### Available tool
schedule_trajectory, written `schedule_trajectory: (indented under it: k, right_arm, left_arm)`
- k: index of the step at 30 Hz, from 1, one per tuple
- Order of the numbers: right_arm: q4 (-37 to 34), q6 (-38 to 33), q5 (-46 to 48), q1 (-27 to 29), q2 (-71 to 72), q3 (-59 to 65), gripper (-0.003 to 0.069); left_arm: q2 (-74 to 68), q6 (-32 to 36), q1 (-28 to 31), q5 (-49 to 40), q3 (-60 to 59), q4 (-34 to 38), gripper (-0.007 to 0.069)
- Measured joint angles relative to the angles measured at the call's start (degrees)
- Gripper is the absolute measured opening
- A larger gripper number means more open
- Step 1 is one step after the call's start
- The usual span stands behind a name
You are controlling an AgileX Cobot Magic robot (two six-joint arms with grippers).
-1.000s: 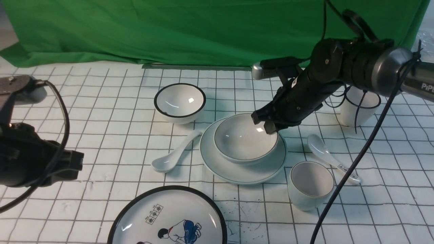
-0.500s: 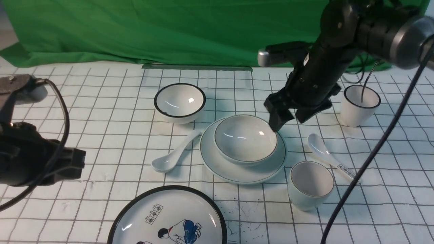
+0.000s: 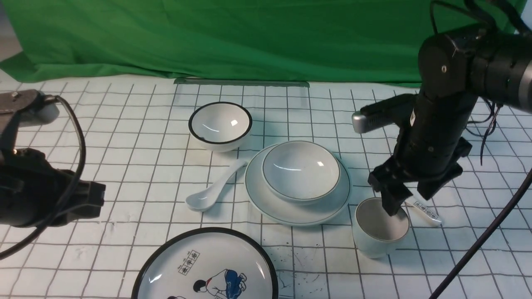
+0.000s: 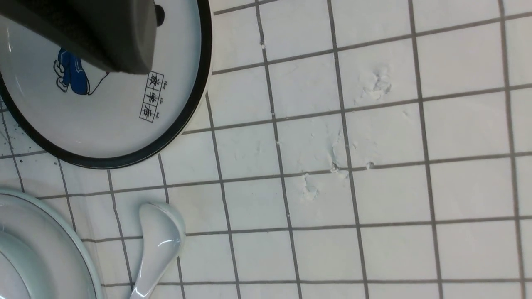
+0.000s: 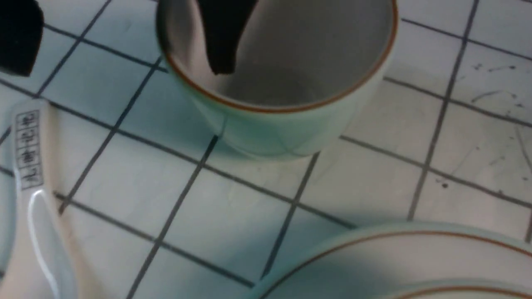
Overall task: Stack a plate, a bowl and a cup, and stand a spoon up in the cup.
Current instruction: Use the right arm to grab a blue teacup, then use the right arm to put the blue teacup into the blue rice bowl in the middle
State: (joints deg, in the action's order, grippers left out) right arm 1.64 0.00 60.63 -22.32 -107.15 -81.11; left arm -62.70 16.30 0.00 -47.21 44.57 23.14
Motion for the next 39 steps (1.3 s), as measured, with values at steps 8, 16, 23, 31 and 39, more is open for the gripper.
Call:
schedule_trajectory:
  k: [8, 16, 23, 31, 39]
  right_arm:
    - [-1.6, -0.9, -7.1, 0.0, -0.1, 3.8, 0.0255]
    - [-1.6, -1.0, -3.8, -0.1, 0.1, -4.5, 0.0087]
    - [-7.0, -3.0, -3.3, -2.3, -3.1, -18.4, 0.0087]
    - [-8.1, -3.6, -2.4, -4.4, -15.6, -26.8, 0.0097]
    - [-8.0, -1.2, -5.2, -4.4, -17.2, -27.6, 0.0239]
  left_arm:
    - [0.0, 0.1, 0.0, 0.1, 0.0, 0.0, 0.0006]
    - [0.0, 0.2, 0.0, 0.6, 0.0, 0.0, 0.0006]
    - [0.0, 0.4, 0.0, 1.2, 0.0, 0.1, 0.0006]
    - [0.0, 0.7, 0.0, 1.7, 0.0, 0.1, 0.0006]
    - [0.0, 1.2, 0.0, 1.5, 0.0, 0.2, 0.0006]
